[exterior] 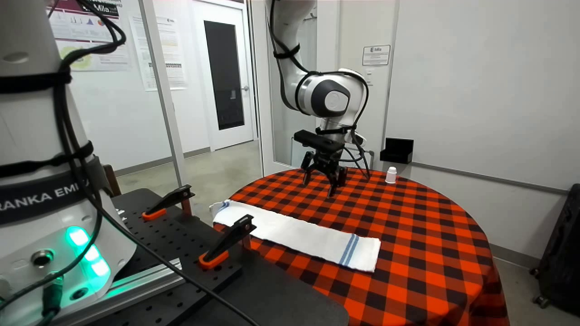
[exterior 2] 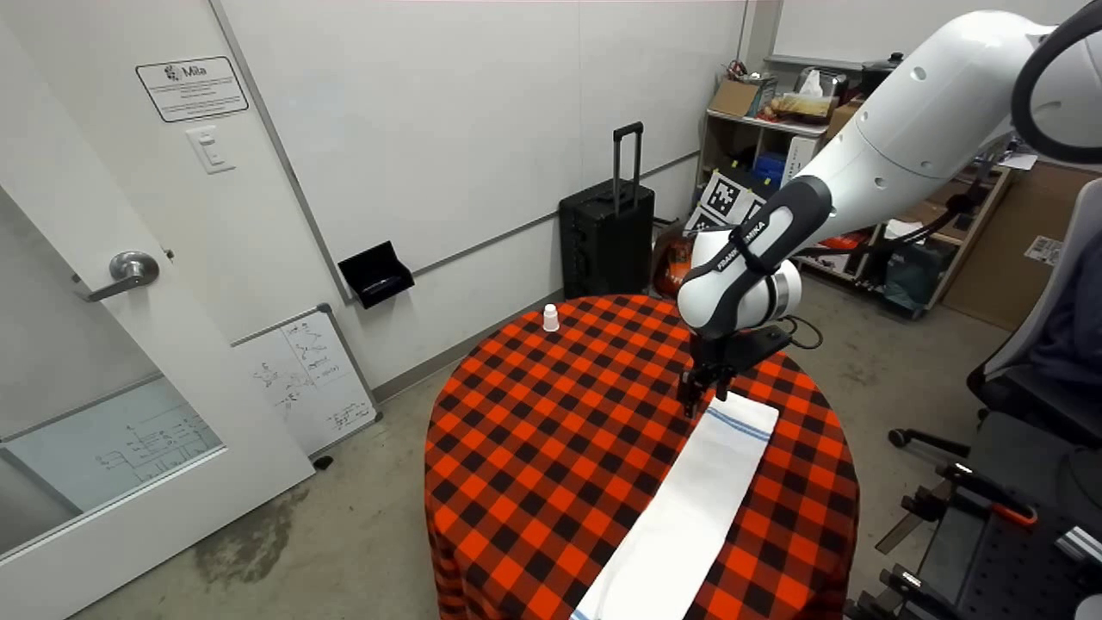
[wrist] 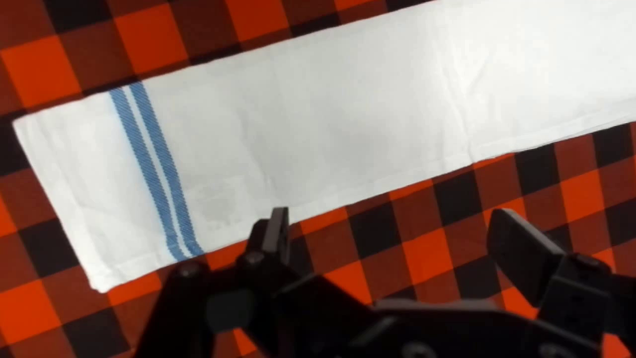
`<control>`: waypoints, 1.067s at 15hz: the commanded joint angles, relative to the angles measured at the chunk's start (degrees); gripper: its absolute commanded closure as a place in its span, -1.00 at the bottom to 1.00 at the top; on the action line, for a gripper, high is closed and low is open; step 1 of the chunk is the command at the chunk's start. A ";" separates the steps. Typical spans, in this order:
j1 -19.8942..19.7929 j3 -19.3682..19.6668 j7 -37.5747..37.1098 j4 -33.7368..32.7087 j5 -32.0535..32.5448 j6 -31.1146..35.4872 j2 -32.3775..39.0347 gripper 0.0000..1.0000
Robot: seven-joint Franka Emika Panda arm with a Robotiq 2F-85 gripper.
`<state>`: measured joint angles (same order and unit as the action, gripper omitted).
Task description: Unfold the white towel
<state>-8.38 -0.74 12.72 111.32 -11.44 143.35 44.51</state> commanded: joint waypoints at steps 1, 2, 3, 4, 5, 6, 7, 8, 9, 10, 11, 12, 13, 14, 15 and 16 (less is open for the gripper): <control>2.21 1.32 -3.41 8.02 3.70 3.62 -5.83 -1.00; 2.49 1.20 -2.95 9.98 4.77 3.71 -7.34 -1.00; 2.96 1.26 -2.73 11.84 5.98 3.81 -8.82 -1.00; 3.38 1.30 -2.50 14.13 7.11 4.37 -10.69 -1.00; 3.97 1.59 -2.97 15.97 8.16 5.09 -12.16 -1.00; 4.40 1.77 -3.30 18.00 9.03 6.04 -13.84 -1.00; 4.70 1.89 -3.87 19.77 9.48 7.35 -15.25 -1.00; 4.70 1.69 -4.02 21.65 9.65 9.22 -16.74 -1.00; 4.48 1.31 -4.05 23.52 9.40 11.40 -18.20 -1.00; 3.81 0.54 -3.69 25.41 8.32 13.94 -19.62 -1.00; 2.23 -1.12 -2.17 27.25 6.49 16.24 -21.08 -1.00; 3.05 -0.07 -2.93 21.94 8.08 12.24 -16.53 -1.00; 2.76 -0.46 -2.88 23.58 7.88 13.81 -17.84 -1.00; 2.58 -0.67 -2.83 24.73 7.79 14.45 -18.85 -1.00; 2.48 -0.75 -2.80 25.42 7.74 14.66 -19.50 -1.00; 2.43 -0.78 -2.78 25.75 7.72 14.74 -19.85 -1.00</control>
<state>-5.60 -1.21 10.26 137.13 -4.12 158.18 24.65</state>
